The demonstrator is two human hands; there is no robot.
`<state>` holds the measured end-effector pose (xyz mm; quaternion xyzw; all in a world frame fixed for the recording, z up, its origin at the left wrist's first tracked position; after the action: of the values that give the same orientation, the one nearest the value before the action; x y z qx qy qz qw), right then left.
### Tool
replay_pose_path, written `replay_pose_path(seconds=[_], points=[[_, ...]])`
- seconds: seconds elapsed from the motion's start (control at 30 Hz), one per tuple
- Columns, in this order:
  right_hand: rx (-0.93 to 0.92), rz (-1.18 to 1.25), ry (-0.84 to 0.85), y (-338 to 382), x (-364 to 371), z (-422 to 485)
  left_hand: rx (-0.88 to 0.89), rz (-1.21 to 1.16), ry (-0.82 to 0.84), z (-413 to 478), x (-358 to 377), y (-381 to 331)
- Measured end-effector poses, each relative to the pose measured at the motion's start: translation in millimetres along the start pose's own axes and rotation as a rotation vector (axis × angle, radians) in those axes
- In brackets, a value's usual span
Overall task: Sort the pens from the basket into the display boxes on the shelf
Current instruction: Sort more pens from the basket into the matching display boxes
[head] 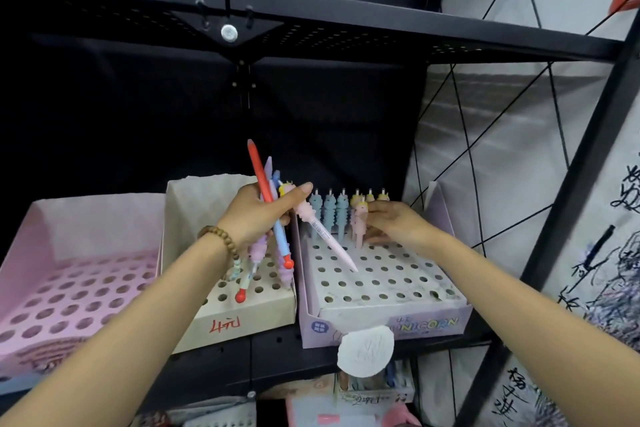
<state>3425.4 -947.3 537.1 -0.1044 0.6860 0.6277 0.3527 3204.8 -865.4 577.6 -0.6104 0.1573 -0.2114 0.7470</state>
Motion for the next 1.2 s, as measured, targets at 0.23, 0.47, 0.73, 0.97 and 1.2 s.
replay_pose_path(seconds=[0.23,0.47,0.73,0.97,1.2], points=[[-0.212,-0.096,-0.177,64,-17,-36,-0.050,-0.095,0.062,-13,7,2],[-0.330,0.061,0.147,90,21,-64,-0.015,-0.042,0.136,-24,26,4],[-0.294,0.431,0.104,77,18,-59,0.042,0.004,0.160,-19,31,-2],[-0.184,0.442,-0.299,40,-62,-44,-0.050,-0.200,0.115,-5,10,0],[-0.178,0.287,-0.415,13,-68,-16,-0.080,-0.280,0.119,-4,17,-1]])
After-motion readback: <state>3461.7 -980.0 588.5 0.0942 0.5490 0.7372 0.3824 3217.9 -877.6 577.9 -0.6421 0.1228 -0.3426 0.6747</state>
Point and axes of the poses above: each hand's wrist, its own z-axis towards the middle knuckle, its own x-axis out of the palm, y = z × x, the point moved 5 cm from there along z, towards the middle knuckle, and after that the axes turned 15 degrees about -z, right-handed, at the moved point
